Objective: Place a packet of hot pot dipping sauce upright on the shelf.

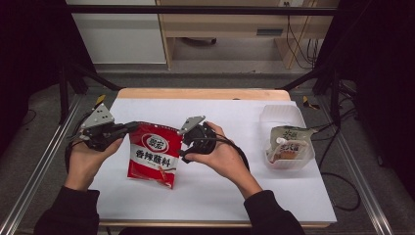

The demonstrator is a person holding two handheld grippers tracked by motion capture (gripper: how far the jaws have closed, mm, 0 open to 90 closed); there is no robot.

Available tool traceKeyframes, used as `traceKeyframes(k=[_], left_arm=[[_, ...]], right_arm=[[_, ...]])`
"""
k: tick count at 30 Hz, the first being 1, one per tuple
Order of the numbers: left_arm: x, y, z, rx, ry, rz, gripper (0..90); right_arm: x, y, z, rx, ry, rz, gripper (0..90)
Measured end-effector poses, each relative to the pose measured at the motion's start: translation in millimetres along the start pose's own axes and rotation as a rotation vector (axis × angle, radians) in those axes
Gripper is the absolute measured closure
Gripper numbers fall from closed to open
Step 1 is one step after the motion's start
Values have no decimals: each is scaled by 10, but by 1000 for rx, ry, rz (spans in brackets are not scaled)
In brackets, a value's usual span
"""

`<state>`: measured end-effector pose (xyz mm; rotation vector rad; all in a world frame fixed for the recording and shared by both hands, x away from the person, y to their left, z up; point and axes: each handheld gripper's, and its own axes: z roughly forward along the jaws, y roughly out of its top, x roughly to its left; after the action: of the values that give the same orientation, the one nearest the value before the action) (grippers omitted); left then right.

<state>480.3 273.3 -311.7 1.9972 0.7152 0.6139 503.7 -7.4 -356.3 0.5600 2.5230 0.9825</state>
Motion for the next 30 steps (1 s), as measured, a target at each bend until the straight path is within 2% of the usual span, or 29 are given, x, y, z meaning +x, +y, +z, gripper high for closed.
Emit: traceKeyframes(k=[21, 24, 30], left_arm=[[-221, 287, 91, -8, -30, 76, 900], [-244, 309, 103, -11, -33, 77, 900], [-272, 333, 112, -6, -39, 91, 900]], right_arm=[[-143, 22, -204, -1, 70, -22, 322], [-157, 36, -219, -4, 80, -21, 359], [-154, 75, -237, -5, 124, -37, 487]])
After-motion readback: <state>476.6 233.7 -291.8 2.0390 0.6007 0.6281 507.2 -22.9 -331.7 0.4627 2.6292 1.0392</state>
